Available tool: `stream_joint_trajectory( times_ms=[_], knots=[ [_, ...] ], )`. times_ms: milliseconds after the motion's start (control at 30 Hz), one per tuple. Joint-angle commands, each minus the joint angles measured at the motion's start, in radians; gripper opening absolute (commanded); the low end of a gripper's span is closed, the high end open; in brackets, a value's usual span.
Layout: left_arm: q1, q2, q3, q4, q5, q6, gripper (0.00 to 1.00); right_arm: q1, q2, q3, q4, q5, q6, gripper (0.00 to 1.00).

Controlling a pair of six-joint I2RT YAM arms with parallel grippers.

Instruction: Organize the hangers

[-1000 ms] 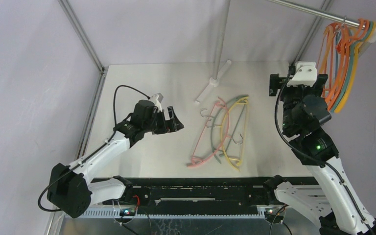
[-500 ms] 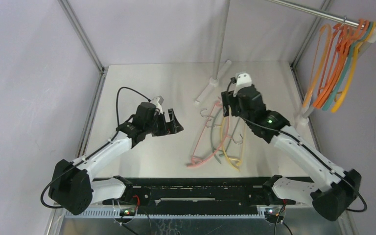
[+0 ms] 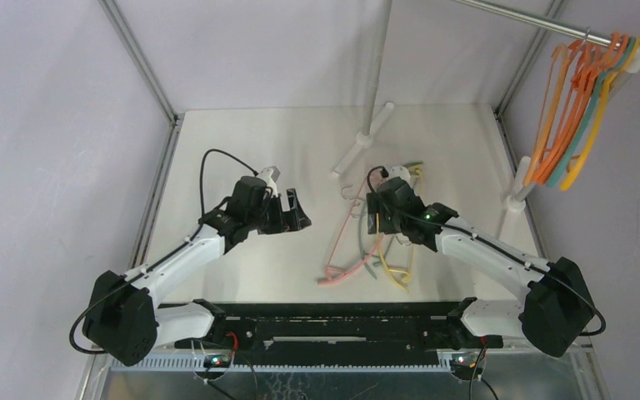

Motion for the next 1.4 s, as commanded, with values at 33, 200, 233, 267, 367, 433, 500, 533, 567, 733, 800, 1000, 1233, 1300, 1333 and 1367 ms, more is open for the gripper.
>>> stream_joint_trajectory(
  times_ms=[33,200,233,267,367,433,500,533,567,733,800,1000,1233,1300,1333,1367],
  knots=[
    [-0.049,-0.006,0.027,-0.018,-0.029,0.090,0.96,-0.009,-0.037,-0.087,0.026,-0.019,0.138,0.75],
    [-0.137,0.009,0.059,-0.017,-0.049,0.136,0.95,-0.098,0.043,-0.098,0.096,-0.072,0.132,0.75],
    [-0.155,0.013,0.066,-0.017,-0.057,0.140,0.95,-0.117,0.062,-0.098,0.128,-0.083,0.122,0.75],
    [-0.171,0.018,0.073,-0.017,-0.063,0.141,0.95,-0.137,0.081,-0.097,0.149,-0.096,0.116,0.74],
    [-0.206,0.038,0.087,-0.013,-0.068,0.135,0.95,-0.191,0.144,-0.079,0.189,-0.137,0.102,0.72],
    [-0.226,0.044,0.094,-0.013,-0.073,0.140,0.95,-0.219,0.182,-0.065,0.209,-0.154,0.088,0.72],
    [-0.246,0.041,0.096,-0.012,-0.082,0.151,0.95,-0.241,0.217,-0.053,0.230,-0.170,0.075,0.70],
    [-0.253,0.040,0.099,-0.012,-0.085,0.154,0.95,-0.252,0.234,-0.048,0.241,-0.183,0.072,0.68],
    [-0.258,0.040,0.100,-0.012,-0.088,0.158,0.95,-0.260,0.251,-0.043,0.251,-0.195,0.067,0.67],
    [-0.285,0.047,0.114,-0.012,-0.098,0.180,0.94,-0.274,0.329,-0.017,0.280,-0.223,0.054,0.61],
    [-0.306,0.055,0.129,-0.019,-0.107,0.199,0.94,-0.279,0.345,-0.014,0.289,-0.231,0.053,0.58],
    [-0.370,0.110,0.197,-0.041,-0.122,0.243,0.94,-0.287,0.369,-0.015,0.296,-0.253,0.032,0.43],
    [-0.423,0.154,0.260,-0.039,-0.085,0.296,0.96,-0.297,0.304,-0.006,0.276,-0.258,0.019,0.21],
    [-0.436,0.166,0.272,-0.041,-0.074,0.306,0.97,-0.297,0.277,0.012,0.263,-0.249,0.019,0.18],
    [-0.444,0.169,0.277,-0.041,-0.073,0.310,0.97,-0.297,0.265,0.021,0.256,-0.246,0.019,0.17],
    [-0.452,0.172,0.283,-0.042,-0.073,0.312,0.97,-0.297,0.256,0.031,0.249,-0.242,0.018,0.16]
  ],
)
